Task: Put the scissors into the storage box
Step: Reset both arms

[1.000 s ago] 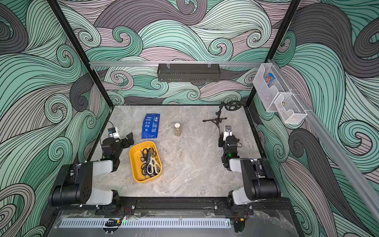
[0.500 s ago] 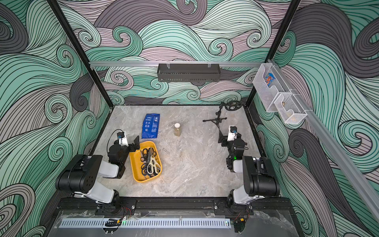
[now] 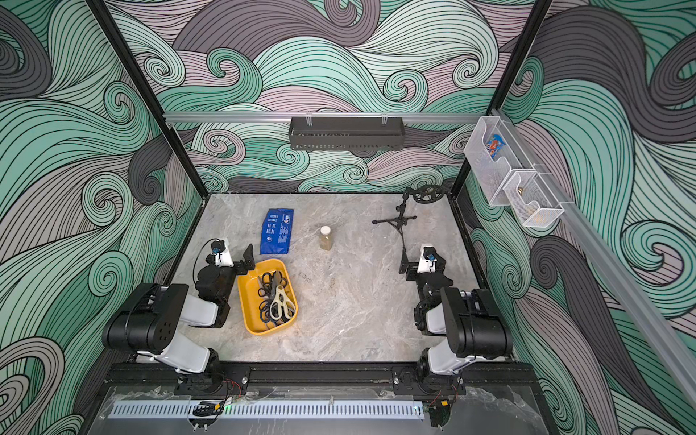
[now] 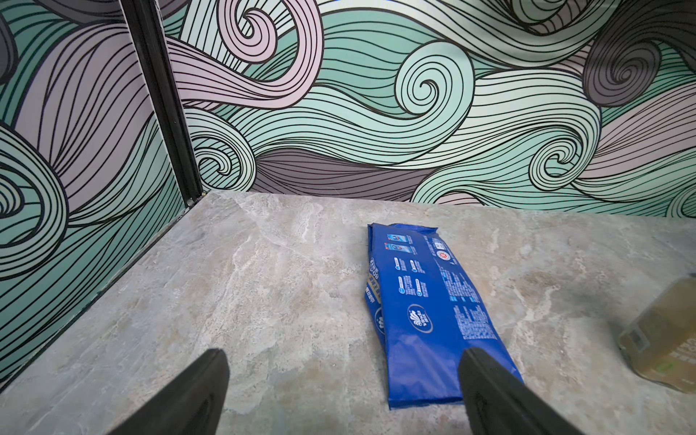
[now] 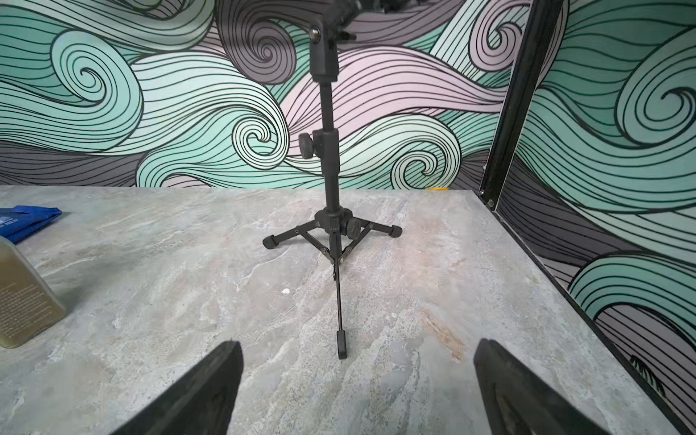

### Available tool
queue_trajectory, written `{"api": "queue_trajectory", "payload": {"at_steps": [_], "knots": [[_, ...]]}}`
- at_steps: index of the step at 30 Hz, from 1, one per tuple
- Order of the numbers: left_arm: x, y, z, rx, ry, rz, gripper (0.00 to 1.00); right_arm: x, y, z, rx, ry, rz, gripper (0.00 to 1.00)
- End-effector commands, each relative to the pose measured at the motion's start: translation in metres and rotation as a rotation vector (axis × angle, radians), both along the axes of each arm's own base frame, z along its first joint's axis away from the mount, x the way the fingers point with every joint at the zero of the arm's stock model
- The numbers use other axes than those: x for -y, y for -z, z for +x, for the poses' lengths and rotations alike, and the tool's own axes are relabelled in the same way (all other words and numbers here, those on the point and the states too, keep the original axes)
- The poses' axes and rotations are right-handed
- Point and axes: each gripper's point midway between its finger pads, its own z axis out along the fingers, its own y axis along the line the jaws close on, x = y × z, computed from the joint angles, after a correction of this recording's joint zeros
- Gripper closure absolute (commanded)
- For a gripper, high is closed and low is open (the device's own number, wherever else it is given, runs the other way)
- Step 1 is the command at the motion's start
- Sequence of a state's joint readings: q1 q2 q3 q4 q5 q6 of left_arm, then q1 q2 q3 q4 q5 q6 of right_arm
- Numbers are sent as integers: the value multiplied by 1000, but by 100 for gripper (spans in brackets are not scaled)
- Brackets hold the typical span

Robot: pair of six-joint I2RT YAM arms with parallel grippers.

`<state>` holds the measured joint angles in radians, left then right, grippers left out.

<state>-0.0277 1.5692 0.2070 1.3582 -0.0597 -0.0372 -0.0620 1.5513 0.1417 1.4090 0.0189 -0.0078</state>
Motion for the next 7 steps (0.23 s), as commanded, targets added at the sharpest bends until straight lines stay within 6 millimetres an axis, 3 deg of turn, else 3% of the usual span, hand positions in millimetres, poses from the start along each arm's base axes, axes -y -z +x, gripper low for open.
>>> {"api": "queue_trajectory", "payload": {"at_steps": [1, 7], "knots": [[-1, -4, 1, 20, -8, 8, 1, -9, -11, 15, 18, -51, -20, 0], [-1, -4, 1, 20, -8, 8, 1, -8, -14, 12, 38, -48, -17, 0]]}}
